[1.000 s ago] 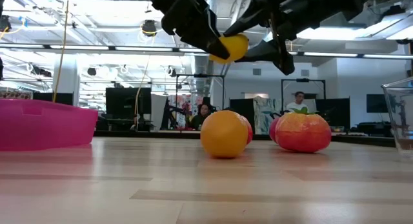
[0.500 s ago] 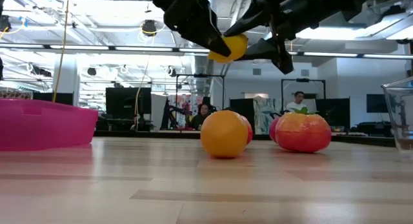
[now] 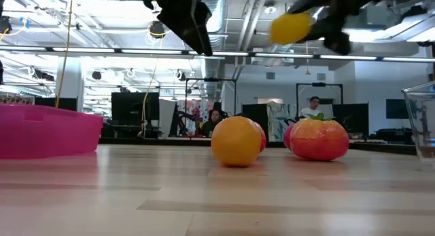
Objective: Sort produce into baskets
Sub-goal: Put the yellow lemon into the transparent bin
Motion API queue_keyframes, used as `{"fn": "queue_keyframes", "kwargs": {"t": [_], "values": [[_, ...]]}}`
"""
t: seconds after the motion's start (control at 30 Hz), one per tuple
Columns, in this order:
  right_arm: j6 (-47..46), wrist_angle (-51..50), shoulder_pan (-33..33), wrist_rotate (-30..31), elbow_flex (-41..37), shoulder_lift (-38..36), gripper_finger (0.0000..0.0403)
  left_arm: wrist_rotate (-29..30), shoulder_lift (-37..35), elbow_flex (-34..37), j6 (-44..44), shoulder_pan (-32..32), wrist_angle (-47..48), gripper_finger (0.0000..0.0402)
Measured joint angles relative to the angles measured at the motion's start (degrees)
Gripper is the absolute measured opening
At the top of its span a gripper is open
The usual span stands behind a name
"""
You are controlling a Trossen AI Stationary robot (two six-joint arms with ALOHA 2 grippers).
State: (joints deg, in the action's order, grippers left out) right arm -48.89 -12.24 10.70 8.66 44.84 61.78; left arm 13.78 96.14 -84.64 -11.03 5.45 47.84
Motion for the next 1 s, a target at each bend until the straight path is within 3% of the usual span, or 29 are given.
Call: {"fn": "queue_keyframes", "kwargs": {"t": [0.23,0.5,0.73,1.0], "values": [[-8.81,-18.45,8.48,-4.21,0.00,-10.60,0.0223,-0.02,0.28,0.00,0.24,0.00,0.27,0.0261],[-26.26,-36.64,17.66,-4.30,0.00,-14.72,0.0223,-0.53,0.28,0.00,1.20,0.00,0.28,0.0261],[-35.32,-39.97,22.66,-8.41,0.00,-14.28,0.0223,-0.53,0.28,0.02,1.20,0.00,0.25,0.0261],[-36.23,-39.99,24.79,-8.95,0.00,-14.06,0.0238,-0.53,0.28,0.02,1.22,0.00,0.25,0.0261]]}}
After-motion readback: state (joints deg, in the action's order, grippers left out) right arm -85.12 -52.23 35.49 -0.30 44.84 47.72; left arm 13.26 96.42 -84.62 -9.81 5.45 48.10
